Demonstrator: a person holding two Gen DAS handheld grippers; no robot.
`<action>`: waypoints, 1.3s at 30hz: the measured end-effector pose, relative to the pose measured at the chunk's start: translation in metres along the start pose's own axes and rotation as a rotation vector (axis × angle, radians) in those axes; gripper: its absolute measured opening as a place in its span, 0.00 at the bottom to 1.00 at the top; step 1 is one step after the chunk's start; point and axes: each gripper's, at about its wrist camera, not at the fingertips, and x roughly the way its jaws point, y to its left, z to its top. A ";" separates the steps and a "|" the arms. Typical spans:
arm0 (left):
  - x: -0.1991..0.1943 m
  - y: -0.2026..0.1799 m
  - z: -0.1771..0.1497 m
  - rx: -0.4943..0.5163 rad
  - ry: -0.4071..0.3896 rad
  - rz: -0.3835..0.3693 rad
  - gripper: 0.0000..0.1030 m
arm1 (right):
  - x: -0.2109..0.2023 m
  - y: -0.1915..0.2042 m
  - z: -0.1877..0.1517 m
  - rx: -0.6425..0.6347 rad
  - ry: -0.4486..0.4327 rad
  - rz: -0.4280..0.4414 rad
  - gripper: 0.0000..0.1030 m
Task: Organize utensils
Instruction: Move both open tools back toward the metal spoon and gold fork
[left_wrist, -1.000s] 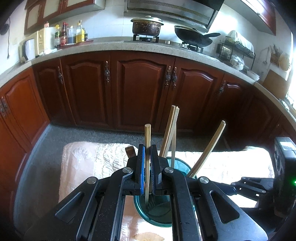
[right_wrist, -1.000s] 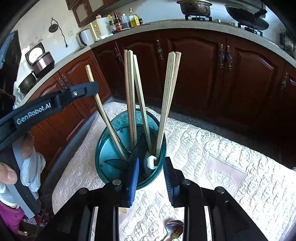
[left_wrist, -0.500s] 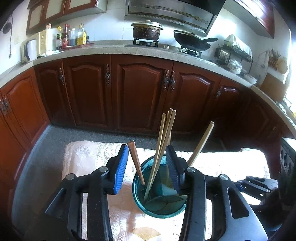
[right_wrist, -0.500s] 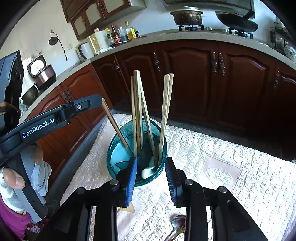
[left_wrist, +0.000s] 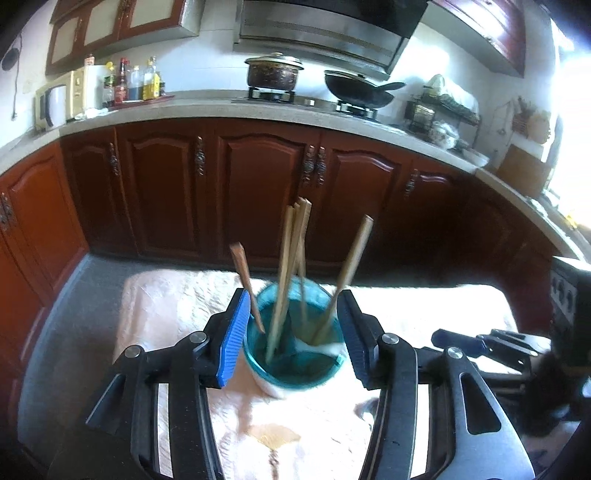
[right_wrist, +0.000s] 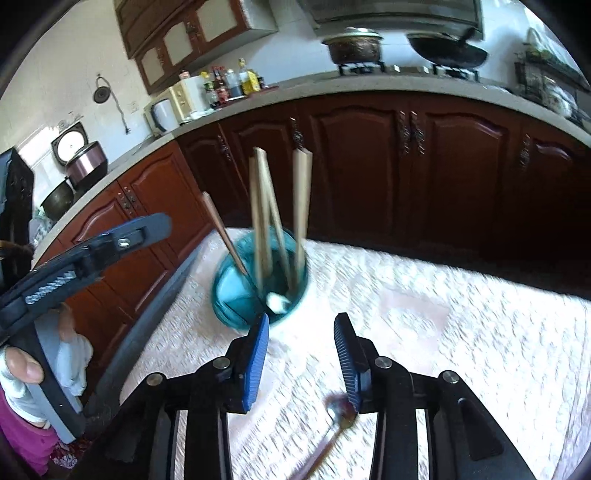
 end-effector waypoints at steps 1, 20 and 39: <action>-0.001 -0.002 -0.003 0.001 0.005 -0.006 0.47 | 0.000 -0.006 -0.006 0.008 0.010 -0.009 0.34; 0.051 -0.027 -0.107 0.014 0.278 -0.065 0.47 | 0.103 -0.064 -0.107 0.179 0.255 -0.028 0.26; 0.135 -0.073 -0.134 0.126 0.396 -0.138 0.47 | 0.039 -0.129 -0.134 0.294 0.212 0.010 0.03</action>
